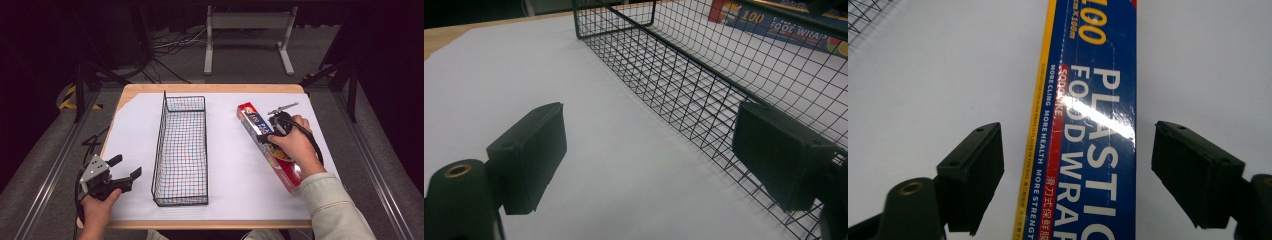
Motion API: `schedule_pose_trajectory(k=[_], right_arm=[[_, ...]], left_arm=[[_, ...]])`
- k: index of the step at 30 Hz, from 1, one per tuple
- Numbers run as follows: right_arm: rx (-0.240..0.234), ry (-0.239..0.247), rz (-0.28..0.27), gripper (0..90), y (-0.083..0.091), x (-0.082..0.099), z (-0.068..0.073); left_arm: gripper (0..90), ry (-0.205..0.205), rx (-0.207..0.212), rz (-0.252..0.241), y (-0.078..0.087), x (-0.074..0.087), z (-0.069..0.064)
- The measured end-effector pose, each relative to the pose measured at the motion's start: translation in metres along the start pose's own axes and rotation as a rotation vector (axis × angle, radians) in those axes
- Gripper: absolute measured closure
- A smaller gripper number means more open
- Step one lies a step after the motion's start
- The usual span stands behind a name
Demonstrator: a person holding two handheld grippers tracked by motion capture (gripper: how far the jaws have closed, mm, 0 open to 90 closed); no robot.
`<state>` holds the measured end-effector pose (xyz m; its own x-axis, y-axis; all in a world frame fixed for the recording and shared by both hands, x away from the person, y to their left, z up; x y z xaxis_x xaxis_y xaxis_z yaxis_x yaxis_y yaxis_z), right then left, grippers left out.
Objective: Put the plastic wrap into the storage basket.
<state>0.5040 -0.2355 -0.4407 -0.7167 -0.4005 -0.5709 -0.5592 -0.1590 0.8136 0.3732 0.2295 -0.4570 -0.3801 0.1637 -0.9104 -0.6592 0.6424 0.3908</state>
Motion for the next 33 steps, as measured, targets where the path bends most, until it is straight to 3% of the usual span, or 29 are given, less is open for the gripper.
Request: schedule_pose_trajectory(k=[15,24,28,33], right_arm=[[0.015,0.002,0.096,24.8,-0.018,0.008,0.003],[0.028,-0.005,0.18,30.1,-0.027,0.011,0.007],[0.063,0.014,0.2,32.6,-0.028,0.011,0.008],[0.077,-0.004,0.226,37.6,-0.028,0.011,0.006]], left_arm=[[15.2,-0.008,0.002,0.009,-0.004,0.0,0.0],[15.3,-0.003,0.0,0.012,-0.004,0.001,0.001],[15.4,-0.005,-0.001,0.013,-0.004,0.001,0.001],[15.4,-0.005,0.0,0.017,-0.004,0.001,0.001]])
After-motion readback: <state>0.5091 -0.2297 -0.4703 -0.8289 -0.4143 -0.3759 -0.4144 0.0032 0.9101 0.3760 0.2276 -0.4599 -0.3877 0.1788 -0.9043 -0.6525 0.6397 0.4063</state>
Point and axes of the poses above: each handheld gripper's, and its own axes: y roughly backward along the jaws, x roughly out of its underside, z roughly to its left, the point moved 7 cm from there along -y, roughly forward along the jaws, and after that the axes turned 7 degrees about x, right-handed, at the moved point
